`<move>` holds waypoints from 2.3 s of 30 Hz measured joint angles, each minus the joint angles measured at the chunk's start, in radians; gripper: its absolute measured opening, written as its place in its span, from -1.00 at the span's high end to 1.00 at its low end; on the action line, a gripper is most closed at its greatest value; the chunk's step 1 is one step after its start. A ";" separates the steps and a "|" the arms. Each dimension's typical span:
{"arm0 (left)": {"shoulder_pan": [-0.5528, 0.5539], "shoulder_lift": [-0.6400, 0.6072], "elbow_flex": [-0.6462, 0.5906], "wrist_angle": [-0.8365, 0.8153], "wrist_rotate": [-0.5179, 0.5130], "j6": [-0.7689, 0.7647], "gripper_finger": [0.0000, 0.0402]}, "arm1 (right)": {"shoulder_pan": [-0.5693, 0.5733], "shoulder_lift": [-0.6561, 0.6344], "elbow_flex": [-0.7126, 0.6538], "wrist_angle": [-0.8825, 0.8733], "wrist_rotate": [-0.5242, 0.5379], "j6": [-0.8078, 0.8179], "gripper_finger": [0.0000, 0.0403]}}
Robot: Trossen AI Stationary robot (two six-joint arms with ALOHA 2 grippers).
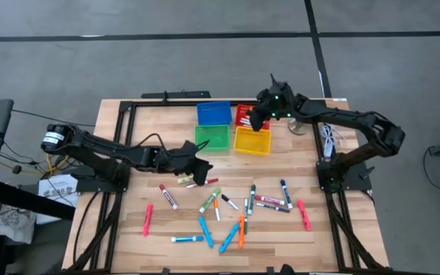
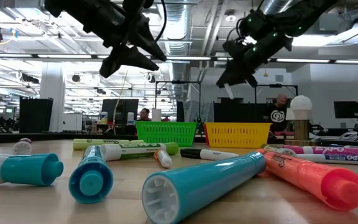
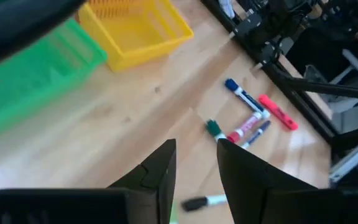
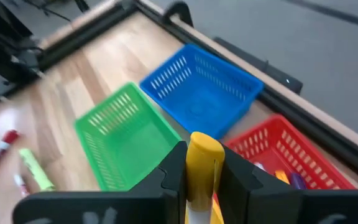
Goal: Pick & Place Markers
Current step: Put the yellow highlighter into the red bin, then put the black highlighter into the red bin
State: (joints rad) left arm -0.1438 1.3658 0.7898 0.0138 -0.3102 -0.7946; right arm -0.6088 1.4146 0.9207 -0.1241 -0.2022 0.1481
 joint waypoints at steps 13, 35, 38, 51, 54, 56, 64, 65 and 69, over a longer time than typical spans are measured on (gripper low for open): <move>0.045 -0.309 -0.164 -0.059 -0.090 0.093 0.42 | -0.001 0.224 0.295 -0.314 0.114 -0.178 0.75; 0.042 -0.604 -0.417 0.006 -0.108 0.105 0.42 | -0.009 0.497 0.483 -0.606 0.208 -0.316 0.74; 0.042 -0.604 -0.417 0.008 -0.108 0.107 0.42 | -0.014 0.511 0.482 -0.611 0.205 -0.317 0.74; 0.042 -0.603 -0.417 0.007 -0.108 0.114 0.42 | -0.013 0.525 0.483 -0.624 0.191 -0.342 0.54; 0.042 -0.603 -0.417 0.007 -0.108 0.117 0.42 | -0.013 0.520 0.483 -0.625 0.192 -0.356 0.50; 0.042 -0.603 -0.417 0.007 -0.108 0.117 0.42 | -0.013 0.508 0.489 -0.628 0.195 -0.344 0.50; 0.042 -0.603 -0.417 0.006 -0.108 0.117 0.42 | 0.021 0.335 0.515 -0.644 0.113 -0.306 0.52; 0.042 -0.603 -0.417 0.006 -0.108 0.117 0.42 | 0.030 0.303 0.515 -0.643 0.100 -0.296 0.52; 0.042 -0.603 -0.417 0.007 -0.108 0.117 0.42 | 0.094 0.178 0.517 -0.643 0.039 -0.279 0.52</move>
State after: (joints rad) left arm -0.1020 0.7628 0.3725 0.0204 -0.4183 -0.6773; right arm -0.5150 1.5926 1.4372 -0.7672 -0.1629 -0.1310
